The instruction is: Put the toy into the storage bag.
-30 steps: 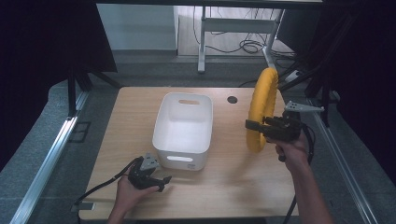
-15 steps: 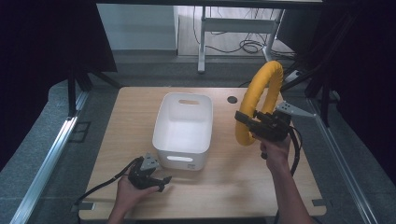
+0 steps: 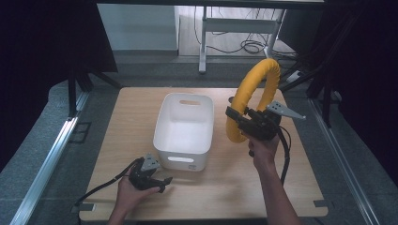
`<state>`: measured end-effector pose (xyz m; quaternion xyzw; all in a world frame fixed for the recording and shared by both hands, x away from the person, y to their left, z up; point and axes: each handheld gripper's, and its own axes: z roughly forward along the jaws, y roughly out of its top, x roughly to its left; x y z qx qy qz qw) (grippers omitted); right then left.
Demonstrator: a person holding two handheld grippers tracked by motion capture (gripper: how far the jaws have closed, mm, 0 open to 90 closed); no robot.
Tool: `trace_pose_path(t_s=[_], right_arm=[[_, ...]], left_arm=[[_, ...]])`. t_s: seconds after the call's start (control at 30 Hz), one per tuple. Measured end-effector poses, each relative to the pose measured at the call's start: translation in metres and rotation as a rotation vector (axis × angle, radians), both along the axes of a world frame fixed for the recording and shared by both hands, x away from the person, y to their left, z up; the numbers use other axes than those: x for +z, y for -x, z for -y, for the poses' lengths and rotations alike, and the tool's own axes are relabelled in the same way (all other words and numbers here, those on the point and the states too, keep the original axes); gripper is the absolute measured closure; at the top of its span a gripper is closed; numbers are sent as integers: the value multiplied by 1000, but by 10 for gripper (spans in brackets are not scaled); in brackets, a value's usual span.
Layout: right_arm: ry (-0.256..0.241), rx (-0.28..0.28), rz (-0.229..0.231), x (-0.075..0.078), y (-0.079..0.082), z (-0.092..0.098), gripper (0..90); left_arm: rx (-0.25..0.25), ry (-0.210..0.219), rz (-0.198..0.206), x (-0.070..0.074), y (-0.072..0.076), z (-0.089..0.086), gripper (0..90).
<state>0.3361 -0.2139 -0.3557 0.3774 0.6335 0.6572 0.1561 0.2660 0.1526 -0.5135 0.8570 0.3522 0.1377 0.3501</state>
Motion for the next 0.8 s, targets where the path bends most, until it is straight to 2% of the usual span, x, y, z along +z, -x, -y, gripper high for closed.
trace_pose_path(t_s=[0.4, 0.63, 0.8], right_arm=[[-51, -47, 58, 7, 1, -20, 494], [-47, -69, 94, 15, 2, -32, 494], [-45, -64, 112, 21, 2, -41, 494]], left_arm=[[-1, 0, -1, 0, 0, 0, 152], [-1, 1, -3, 0, 0, -1, 152], [-2, 0, -3, 0, -1, -1, 152]])
